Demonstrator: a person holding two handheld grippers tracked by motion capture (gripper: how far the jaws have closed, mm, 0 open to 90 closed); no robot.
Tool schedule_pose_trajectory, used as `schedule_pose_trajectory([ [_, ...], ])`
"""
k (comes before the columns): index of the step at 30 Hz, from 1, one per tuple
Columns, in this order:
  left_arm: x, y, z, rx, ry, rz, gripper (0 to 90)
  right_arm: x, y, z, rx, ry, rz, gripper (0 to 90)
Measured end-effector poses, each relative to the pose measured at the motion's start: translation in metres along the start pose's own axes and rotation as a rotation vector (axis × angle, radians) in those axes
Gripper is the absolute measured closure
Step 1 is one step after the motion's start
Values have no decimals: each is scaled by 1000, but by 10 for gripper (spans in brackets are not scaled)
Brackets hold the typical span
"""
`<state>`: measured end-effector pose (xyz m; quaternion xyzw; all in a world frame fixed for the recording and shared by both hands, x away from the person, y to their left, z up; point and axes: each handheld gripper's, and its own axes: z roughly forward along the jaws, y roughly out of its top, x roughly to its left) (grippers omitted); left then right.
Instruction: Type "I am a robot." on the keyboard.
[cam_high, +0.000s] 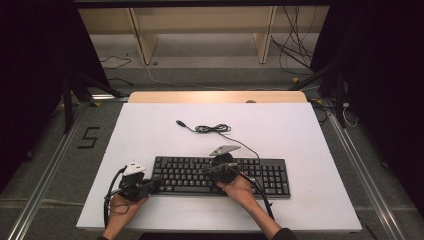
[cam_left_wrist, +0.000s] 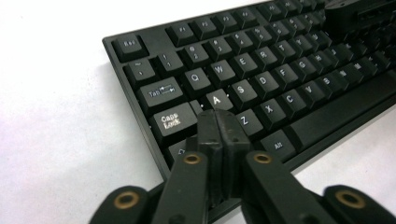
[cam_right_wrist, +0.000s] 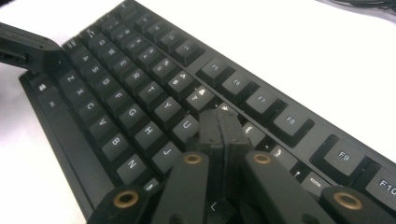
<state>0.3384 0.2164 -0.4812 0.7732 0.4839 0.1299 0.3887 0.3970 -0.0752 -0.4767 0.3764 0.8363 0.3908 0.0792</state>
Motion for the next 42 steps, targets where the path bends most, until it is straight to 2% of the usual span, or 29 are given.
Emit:
schedule_pose_trajectory([
  [4,0,1,-5,-39,-22,-21,857,0,2,-6,-36,17,13,888],
  [9,-1,2,-9,-79,-27,-20,832,-1,4,-11,-55,31,20,863],
  [12,-1,2,-10,-100,-41,-20,764,-1,4,-14,-64,46,19,790],
  [19,-3,4,-14,-159,-85,-30,515,3,5,-23,-95,85,9,564],
  [24,-5,4,-17,-197,-100,-28,419,6,5,-29,-95,110,5,469],
  [29,-5,5,-20,-239,-110,-37,365,11,3,-32,-88,133,-5,423],
  [33,-4,5,-22,-261,-115,-39,336,15,1,-34,-80,148,-11,424],
  [37,-5,5,-23,-276,-125,-35,312,22,-2,-35,-78,171,-40,535],
  [42,-6,5,-23,-280,-127,-27,304,27,-6,-35,-69,178,-63,674],
])
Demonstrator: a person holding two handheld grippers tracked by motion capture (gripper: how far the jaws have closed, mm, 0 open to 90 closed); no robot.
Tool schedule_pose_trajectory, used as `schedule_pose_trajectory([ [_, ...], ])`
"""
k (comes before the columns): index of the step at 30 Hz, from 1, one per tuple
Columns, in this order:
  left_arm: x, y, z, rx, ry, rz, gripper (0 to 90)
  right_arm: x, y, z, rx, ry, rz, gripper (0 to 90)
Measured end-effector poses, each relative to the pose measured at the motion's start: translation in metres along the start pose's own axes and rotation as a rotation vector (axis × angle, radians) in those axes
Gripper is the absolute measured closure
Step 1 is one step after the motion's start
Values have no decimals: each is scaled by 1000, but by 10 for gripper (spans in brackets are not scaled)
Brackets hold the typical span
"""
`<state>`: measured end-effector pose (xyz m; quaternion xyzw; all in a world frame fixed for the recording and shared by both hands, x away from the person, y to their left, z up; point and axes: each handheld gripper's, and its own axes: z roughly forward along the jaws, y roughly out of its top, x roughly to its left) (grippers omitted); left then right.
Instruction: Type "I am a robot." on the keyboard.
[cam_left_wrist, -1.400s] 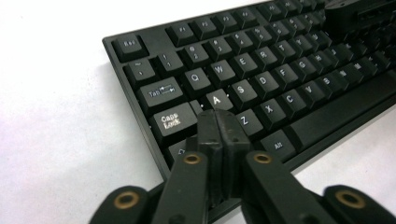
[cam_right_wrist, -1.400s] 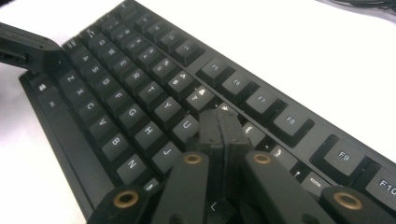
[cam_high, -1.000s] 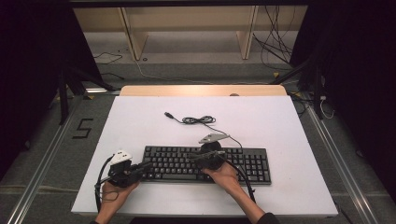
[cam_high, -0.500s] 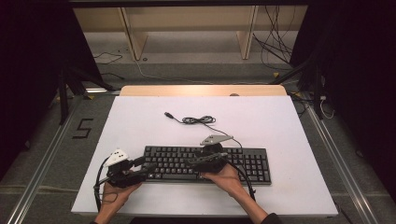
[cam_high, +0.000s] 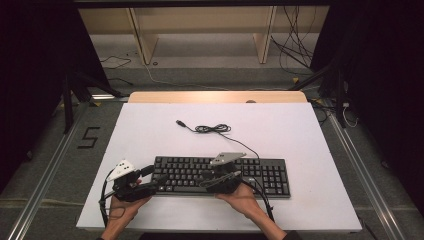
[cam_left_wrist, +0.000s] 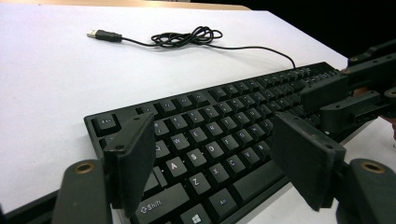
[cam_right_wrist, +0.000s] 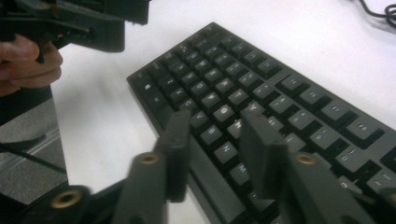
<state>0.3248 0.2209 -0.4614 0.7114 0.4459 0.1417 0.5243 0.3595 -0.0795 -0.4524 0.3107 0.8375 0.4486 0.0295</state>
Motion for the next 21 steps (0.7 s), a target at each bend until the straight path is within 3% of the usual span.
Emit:
schedule_pose_trajectory([
  [10,-2,0,0,-9,-16,14,296,5,-5,3,27,8,-26,856],
  [21,-4,-1,0,-10,-23,20,295,6,-11,12,71,-9,-34,900],
])
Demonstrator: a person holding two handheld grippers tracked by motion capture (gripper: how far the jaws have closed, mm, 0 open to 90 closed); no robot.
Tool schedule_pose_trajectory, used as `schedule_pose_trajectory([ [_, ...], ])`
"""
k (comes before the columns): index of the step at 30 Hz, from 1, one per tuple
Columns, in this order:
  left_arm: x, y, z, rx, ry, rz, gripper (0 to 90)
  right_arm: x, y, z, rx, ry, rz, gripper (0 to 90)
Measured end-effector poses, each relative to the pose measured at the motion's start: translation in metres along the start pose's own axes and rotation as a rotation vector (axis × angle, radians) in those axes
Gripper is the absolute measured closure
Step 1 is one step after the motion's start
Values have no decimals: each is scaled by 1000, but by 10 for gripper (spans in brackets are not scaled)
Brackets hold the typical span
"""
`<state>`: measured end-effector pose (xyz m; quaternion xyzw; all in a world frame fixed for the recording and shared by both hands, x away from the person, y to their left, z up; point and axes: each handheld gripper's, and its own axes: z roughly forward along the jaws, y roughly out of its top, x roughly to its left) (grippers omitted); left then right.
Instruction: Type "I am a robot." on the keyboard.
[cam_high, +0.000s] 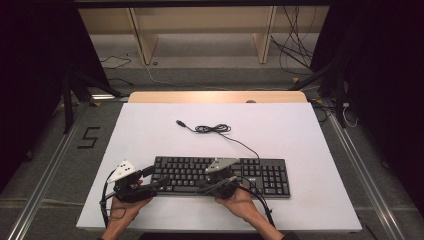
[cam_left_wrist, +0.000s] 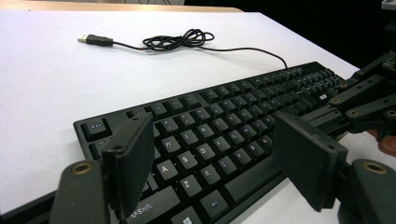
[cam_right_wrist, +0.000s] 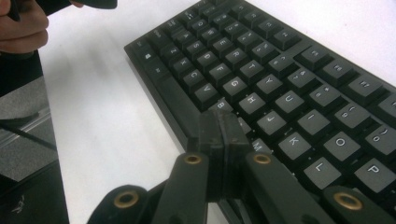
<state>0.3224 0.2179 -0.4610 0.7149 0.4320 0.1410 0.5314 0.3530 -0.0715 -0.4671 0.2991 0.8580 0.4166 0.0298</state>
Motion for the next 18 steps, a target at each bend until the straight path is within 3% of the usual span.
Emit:
schedule_pose_trajectory([
  [18,0,0,0,2,-2,0,295,-2,-6,9,41,-13,3,900],
])
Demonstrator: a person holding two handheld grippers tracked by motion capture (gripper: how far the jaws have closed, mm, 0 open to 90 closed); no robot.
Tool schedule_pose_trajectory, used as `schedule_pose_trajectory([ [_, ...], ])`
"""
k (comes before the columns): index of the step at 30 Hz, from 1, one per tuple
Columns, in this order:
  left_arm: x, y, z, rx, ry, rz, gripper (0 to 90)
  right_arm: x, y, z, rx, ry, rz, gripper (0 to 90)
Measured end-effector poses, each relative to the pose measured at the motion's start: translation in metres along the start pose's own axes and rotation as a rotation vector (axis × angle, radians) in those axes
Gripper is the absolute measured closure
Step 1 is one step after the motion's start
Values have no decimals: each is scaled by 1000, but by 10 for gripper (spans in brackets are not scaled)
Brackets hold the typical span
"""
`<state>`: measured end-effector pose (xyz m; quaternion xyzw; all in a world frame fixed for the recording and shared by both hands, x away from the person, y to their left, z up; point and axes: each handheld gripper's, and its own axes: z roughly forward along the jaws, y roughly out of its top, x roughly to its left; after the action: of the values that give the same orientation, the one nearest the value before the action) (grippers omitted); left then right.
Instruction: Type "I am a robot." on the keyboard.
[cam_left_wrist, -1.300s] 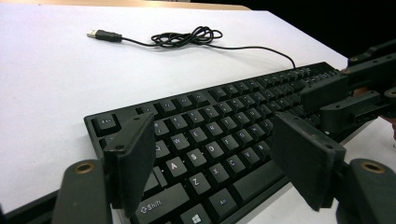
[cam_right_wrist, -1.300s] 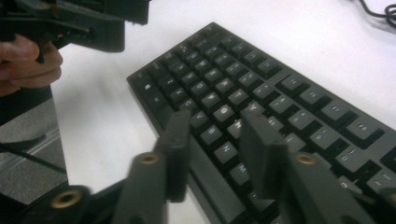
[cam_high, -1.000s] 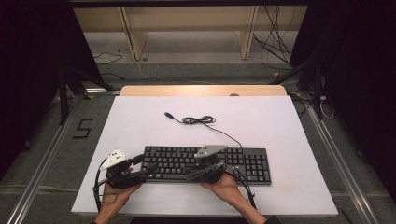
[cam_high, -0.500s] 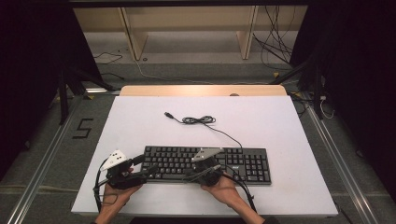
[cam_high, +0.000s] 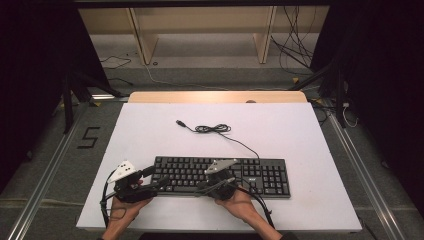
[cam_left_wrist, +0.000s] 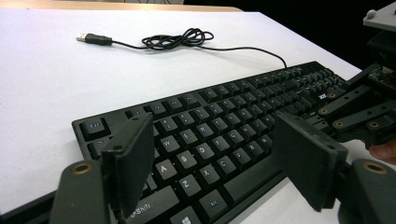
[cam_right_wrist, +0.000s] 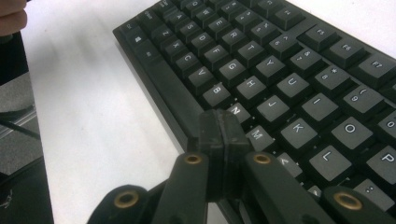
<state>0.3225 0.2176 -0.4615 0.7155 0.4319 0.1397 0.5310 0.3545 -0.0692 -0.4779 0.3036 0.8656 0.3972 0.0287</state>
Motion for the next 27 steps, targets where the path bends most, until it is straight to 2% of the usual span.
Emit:
schedule_pose_trajectory([
  [19,2,0,1,8,10,-6,300,-1,-2,2,1,13,19,895],
  [27,4,-1,4,25,24,-22,324,-5,1,-9,-71,39,39,698],
])
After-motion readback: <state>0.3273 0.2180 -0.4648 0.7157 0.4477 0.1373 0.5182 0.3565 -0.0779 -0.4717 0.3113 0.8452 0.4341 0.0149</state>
